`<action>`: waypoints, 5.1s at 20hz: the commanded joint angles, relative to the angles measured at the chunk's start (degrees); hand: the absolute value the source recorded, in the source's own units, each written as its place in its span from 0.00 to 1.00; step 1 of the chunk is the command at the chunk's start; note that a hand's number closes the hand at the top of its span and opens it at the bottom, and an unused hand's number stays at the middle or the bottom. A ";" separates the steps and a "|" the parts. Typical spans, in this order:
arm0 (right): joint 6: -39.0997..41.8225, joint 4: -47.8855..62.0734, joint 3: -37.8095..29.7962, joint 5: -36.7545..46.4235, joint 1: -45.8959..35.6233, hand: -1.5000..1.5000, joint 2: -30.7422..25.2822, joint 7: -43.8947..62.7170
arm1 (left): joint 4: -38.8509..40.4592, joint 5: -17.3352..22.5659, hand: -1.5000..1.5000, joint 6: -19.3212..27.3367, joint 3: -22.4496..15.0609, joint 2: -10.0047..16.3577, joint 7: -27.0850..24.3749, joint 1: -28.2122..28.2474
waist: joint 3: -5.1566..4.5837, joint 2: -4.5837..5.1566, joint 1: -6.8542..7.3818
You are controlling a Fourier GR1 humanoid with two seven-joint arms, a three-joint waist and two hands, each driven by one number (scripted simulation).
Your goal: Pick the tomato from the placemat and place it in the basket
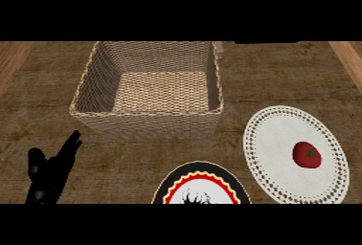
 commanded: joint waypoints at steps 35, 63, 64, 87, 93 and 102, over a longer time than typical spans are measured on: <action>-16.31 9.42 13.51 42.55 10.56 0.00 32.42 -14.80 | 0.55 -4.93 0.50 -2.21 0.93 -5.07 5.14 1.83 | -0.47 0.77 1.61; -17.52 22.45 15.93 55.32 5.85 0.00 41.91 -19.04 | 3.44 -7.90 0.50 -4.70 3.32 -8.33 4.05 2.01 | -0.50 0.80 1.59; -18.13 18.46 16.75 56.79 8.64 0.00 42.01 -17.93 | 4.18 -7.12 0.50 -6.13 4.96 -7.34 2.54 1.48 | -0.53 0.70 1.17; -26.56 16.95 24.36 72.50 5.62 1.00 55.32 -13.40 | 2.81 -8.80 0.50 -7.27 6.93 -8.36 6.10 0.29 | -0.67 0.35 0.56; -26.41 18.42 34.97 79.72 0.26 1.00 75.36 2.50 | 0.46 -9.80 0.50 -8.10 5.26 -8.05 5.66 -0.66 | -1.05 0.73 5.56; -47.46 6.47 39.93 69.09 -4.93 1.00 81.13 19.87 | 1.40 -9.72 0.50 -9.18 4.06 -8.94 5.95 -1.41 | -0.04 0.60 6.69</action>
